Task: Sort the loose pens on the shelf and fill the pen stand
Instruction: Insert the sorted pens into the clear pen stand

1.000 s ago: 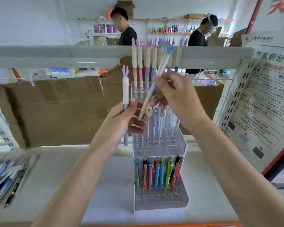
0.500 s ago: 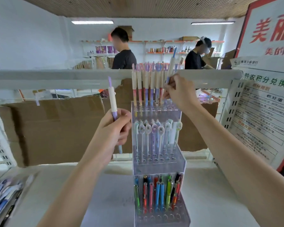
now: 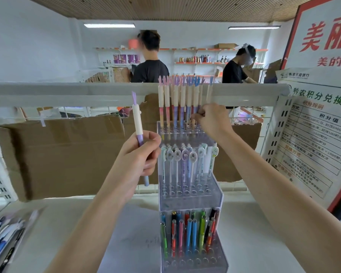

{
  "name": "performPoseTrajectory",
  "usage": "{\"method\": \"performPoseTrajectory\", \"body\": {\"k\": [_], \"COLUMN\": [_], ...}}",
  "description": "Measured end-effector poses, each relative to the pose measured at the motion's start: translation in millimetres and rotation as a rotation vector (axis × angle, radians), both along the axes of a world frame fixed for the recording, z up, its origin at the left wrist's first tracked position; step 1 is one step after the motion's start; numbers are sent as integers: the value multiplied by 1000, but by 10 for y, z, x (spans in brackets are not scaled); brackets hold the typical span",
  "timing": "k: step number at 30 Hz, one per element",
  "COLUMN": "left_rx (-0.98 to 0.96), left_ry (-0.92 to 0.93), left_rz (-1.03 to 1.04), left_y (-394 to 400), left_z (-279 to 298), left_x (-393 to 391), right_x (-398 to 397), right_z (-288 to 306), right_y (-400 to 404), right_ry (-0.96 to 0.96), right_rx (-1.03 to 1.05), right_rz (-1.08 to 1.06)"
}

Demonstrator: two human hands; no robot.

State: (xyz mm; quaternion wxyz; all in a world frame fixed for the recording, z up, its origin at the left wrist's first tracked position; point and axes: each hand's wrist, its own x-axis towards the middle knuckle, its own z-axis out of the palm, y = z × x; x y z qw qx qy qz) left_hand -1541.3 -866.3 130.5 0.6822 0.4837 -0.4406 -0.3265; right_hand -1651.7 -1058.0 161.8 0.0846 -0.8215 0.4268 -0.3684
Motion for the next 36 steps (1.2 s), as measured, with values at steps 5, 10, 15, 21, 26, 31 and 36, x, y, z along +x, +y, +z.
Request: {"method": "performPoseTrajectory", "body": {"k": [5, 10, 15, 21, 26, 31, 36], "left_rx": [4, -8, 13, 121, 208, 183, 117], "left_ry": [7, -4, -12, 24, -108, -358, -904], "left_rz": [-16, -23, -35, -177, -290, -200, 32], "left_y": [-27, -44, -67, -140, -290, -370, -280], "left_z": [-3, -3, -16, -64, -94, -158, -291], "left_x": [-18, -15, -25, -107, -285, -270, -179], "right_x": [10, 5, -18, -328, -375, -416, -508], "right_z": [-7, -7, 36, -14, -158, -21, 297], "right_y": [-6, -10, 13, 626, 941, 833, 454], "right_ry": [8, 18, 43, -139, -129, -349, -541], "right_rx": [12, 14, 31, 199, 271, 272, 172], "right_rz": [-12, -8, -15, 334, 459, 453, 340]}}
